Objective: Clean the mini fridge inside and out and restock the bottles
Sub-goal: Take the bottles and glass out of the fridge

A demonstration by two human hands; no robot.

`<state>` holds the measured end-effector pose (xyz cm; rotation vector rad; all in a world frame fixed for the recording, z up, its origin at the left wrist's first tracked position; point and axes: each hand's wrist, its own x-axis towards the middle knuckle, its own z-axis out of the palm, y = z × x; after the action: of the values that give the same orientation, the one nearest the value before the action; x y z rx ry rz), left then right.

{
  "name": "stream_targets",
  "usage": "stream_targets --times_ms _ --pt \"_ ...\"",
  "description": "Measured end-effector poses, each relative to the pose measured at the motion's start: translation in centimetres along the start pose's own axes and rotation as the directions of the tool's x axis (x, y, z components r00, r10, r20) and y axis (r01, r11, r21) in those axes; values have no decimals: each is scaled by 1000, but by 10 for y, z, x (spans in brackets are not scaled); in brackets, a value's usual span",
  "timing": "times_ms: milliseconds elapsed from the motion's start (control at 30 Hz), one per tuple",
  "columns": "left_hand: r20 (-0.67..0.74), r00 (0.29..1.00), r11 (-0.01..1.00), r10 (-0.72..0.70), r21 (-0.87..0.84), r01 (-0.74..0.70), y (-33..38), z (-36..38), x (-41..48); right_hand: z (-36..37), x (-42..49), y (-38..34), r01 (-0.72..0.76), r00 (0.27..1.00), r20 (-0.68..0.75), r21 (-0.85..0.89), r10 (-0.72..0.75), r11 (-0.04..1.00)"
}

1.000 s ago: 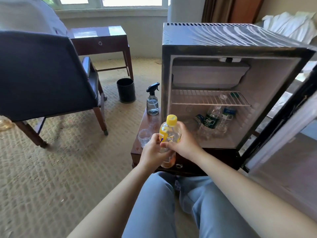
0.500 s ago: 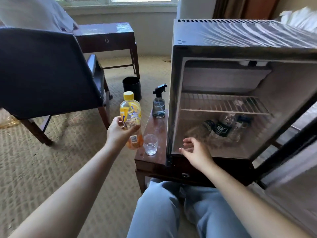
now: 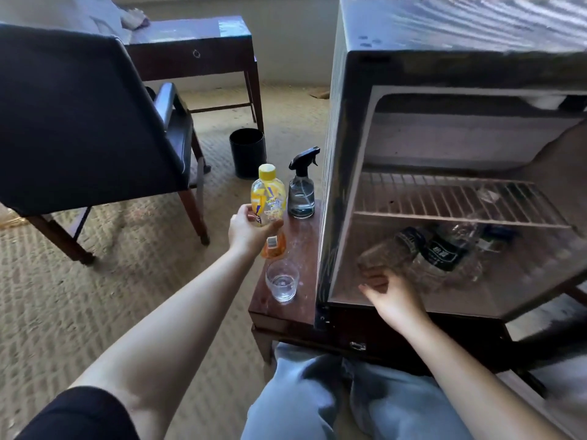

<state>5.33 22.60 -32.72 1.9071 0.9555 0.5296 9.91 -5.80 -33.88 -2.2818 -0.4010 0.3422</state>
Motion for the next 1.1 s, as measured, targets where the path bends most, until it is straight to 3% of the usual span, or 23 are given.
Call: stream_targets --times_ms 100,233,400,533,633,800,867,933,1000,1100 --pt "38 998 999 -44 23 43 -6 16 10 7 3 11 -27 1000 6 27 27 999" --pt "121 993 991 10 134 -26 -10 33 10 12 11 25 -22 999 -37 84 25 996" --pt "104 994 989 -43 143 28 -9 45 24 33 19 28 -45 996 -75 121 55 992" --pt "125 991 966 -37 258 4 -3 53 40 48 25 37 -61 998 -8 87 62 994" --pt "162 984 983 -79 179 50 -6 60 52 48 35 41 -86 996 0 116 87 990" --pt "256 963 970 -87 242 23 -4 67 42 37 42 46 -111 987 -111 63 117 992" --pt "172 984 962 -37 274 -12 -1 60 30 29 41 49 -137 973 -192 -19 131 990" --pt "-44 997 970 56 239 -44 0 49 8 23 38 48 -202 951 -253 -73 178 977" --pt "-254 935 961 250 186 -206 -4 41 -29 18 37 44 -235 939 -280 -90 201 968" --pt "-189 828 848 528 182 -499 -12 46 -102 14 28 39 -250 936 -285 -125 207 960"
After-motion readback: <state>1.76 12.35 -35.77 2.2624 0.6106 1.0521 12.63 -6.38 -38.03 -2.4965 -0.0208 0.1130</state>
